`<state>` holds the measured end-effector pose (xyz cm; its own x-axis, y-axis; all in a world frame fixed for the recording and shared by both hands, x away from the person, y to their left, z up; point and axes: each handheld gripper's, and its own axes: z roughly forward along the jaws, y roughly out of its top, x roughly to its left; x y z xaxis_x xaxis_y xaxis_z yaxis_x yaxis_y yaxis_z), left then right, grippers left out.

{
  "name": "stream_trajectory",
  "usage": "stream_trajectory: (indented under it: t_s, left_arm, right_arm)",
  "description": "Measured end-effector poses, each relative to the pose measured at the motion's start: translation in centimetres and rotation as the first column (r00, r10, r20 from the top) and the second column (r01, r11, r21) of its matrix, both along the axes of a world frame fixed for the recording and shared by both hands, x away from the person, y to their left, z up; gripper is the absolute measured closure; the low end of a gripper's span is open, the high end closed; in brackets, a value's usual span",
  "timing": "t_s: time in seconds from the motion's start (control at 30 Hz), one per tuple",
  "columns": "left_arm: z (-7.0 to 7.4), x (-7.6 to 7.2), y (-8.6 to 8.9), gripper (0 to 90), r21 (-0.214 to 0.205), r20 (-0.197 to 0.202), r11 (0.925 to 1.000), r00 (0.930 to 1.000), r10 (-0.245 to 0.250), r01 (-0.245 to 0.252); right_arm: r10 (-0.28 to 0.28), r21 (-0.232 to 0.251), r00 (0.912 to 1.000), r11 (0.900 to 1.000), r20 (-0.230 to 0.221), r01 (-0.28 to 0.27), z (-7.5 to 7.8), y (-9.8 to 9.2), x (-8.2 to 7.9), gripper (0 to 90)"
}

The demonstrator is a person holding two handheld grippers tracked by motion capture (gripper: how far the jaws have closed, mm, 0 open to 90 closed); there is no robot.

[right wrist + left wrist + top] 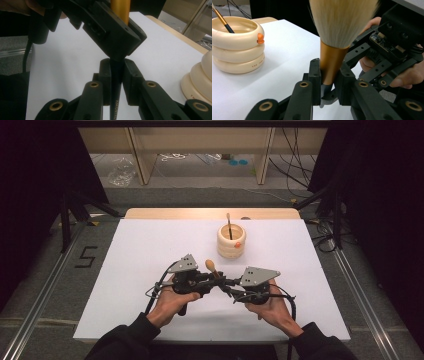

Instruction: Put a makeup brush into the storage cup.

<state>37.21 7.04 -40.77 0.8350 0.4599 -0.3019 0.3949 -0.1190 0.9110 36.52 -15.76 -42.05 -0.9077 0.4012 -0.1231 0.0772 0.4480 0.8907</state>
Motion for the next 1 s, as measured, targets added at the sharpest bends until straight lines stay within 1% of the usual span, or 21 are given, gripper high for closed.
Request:
stream_trajectory:
  t_s: [0.07, 0.13, 0.17, 0.2, 0.23, 0.27, 0.3, 0.37, 0.43, 0.5, 0.53, 0.57, 0.63, 0.7, 0.73, 0.8, 0.87, 0.9, 0.93, 0.97, 1.0]
  left_arm:
    - [0.1, 0.1, 0.1, 65.9, -0.012, -0.024, 0.9999, 0.9997, -0.008, 0.007]
    - [0.1, 0.1, 0.3, 54.3, -0.020, -0.037, 0.9998, 0.9993, -0.001, 0.000]
    - [0.1, 0.1, 0.4, 51.3, -0.023, -0.039, 0.9997, 0.9993, 0.000, -0.001]
    - [0.2, 0.1, 0.5, 48.5, -0.021, -0.032, 0.9998, 0.9995, 0.003, -0.003]
    - [0.3, 0.0, 0.6, 44.7, -0.020, -0.029, 0.9998, 0.9996, 0.005, -0.005]
    - [0.3, -0.1, 0.7, 40.8, -0.017, -0.028, 0.9998, 0.9996, 0.007, -0.008]
    - [0.4, -0.3, 0.9, 38.7, -0.012, -0.015, 0.9999, 0.9998, 0.009, -0.009]
    - [0.5, -0.6, 1.3, 36.4, -0.006, 0.003, 0.9998, 0.9998, 0.018, -0.018]
    - [0.4, -1.0, 1.9, 33.5, 0.031, 0.037, 0.9987, 0.9986, 0.039, -0.040]
    - [0.1, -1.2, 2.6, 31.4, 0.059, 0.064, 0.9966, 0.9965, 0.054, -0.058]
    - [-0.1, -1.4, 2.9, 30.8, 0.055, 0.063, 0.9959, 0.9957, 0.068, -0.071]
    - [-0.2, -1.5, 3.2, 30.1, 0.067, 0.070, 0.9943, 0.9945, 0.079, -0.083]
    - [-0.5, -1.7, 3.9, 29.1, 0.085, 0.091, 0.9908, 0.9911, 0.097, -0.105]
    - [-0.6, -1.9, 4.5, 28.7, 0.079, 0.091, 0.9892, 0.9891, 0.116, -0.123]
    - [-0.7, -1.9, 4.8, 28.2, 0.079, 0.094, 0.9886, 0.9883, 0.121, -0.128]
    - [-0.8, -2.1, 5.4, 27.3, 0.083, 0.107, 0.9850, 0.9841, 0.142, -0.151]
    - [-0.9, -2.1, 5.8, 27.0, 0.100, 0.146, 0.9803, 0.9770, 0.155, -0.171]
    - [-1.0, -2.1, 6.1, 26.8, 0.102, 0.153, 0.9787, 0.9750, 0.161, -0.178]
    - [-1.1, -2.2, 6.3, 26.6, 0.101, 0.137, 0.9773, 0.9755, 0.172, -0.187]
    - [-1.2, -2.2, 6.4, 26.4, 0.097, 0.134, 0.9778, 0.9759, 0.172, -0.186]
    - [-1.4, -2.3, 6.7, 26.3, 0.096, 0.129, 0.9765, 0.9752, 0.180, -0.193]
  right_arm:
    - [0.001, 0.007, 1.0000, 1.0000, -0.009, 0.000, 0.0, 0.0, 0.0, 78.7]
    - [-0.001, 0.007, 1.0000, 1.0000, -0.008, 0.001, 0.0, -0.2, 0.1, 78.7]
    - [-0.005, 0.012, 0.9999, 0.9999, -0.012, 0.005, 0.0, -0.2, 0.1, 78.8]
    - [-0.011, 0.020, 0.9999, 0.9997, -0.011, 0.011, -0.1, -0.3, 0.2, 78.7]
    - [-0.012, 0.018, 0.9997, 0.9998, -0.021, 0.012, 0.0, -0.5, 0.3, 78.8]
    - [-0.022, 0.028, 0.9996, 0.9994, -0.016, 0.023, 0.0, -0.6, 0.4, 78.7]
    - [-0.022, 0.026, 0.9994, 0.9994, -0.026, 0.023, 0.0, -0.7, 0.5, 78.7]
    - [-0.035, 0.044, 0.9986, 0.9983, -0.039, 0.037, 0.1, -1.1, 0.7, 78.8]
    - [-0.054, 0.072, 0.9976, 0.9958, -0.042, 0.057, 0.2, -1.5, 1.0, 78.8]
    - [-0.068, 0.085, 0.9961, 0.9937, -0.056, 0.073, 0.2, -1.8, 1.3, 78.7]
    - [-0.074, 0.091, 0.9957, 0.9927, -0.056, 0.079, 0.3, -2.0, 1.5, 78.7]
    - [-0.084, 0.106, 0.9948, 0.9903, -0.056, 0.090, 0.3, -2.1, 1.6, 78.7]
    - [-0.092, 0.117, 0.9940, 0.9883, -0.059, 0.098, 0.4, -2.4, 1.8, 78.7]
    - [-0.102, 0.136, 0.9928, 0.9846, -0.063, 0.110, 0.4, -2.5, 2.1, 78.7]
    - [-0.107, 0.132, 0.9923, 0.9846, -0.063, 0.114, 0.5, -2.6, 2.2, 78.7]
    - [-0.114, 0.141, 0.9907, 0.9823, -0.074, 0.123, 0.4, -2.8, 2.5, 78.7]
    - [-0.118, 0.151, 0.9899, 0.9801, -0.078, 0.129, 0.5, -2.9, 2.7, 78.7]
    - [-0.126, 0.156, 0.9901, 0.9786, -0.062, 0.134, 0.5, -3.0, 2.9, 78.7]
    - [-0.125, 0.154, 0.9884, 0.9785, -0.086, 0.137, 0.6, -3.1, 2.9, 78.7]
    - [-0.135, 0.157, 0.9884, 0.9769, -0.069, 0.145, 0.6, -3.2, 3.0, 78.7]
    - [-0.135, 0.158, 0.9877, 0.9766, -0.079, 0.146, 0.6, -3.2, 3.1, 78.7]
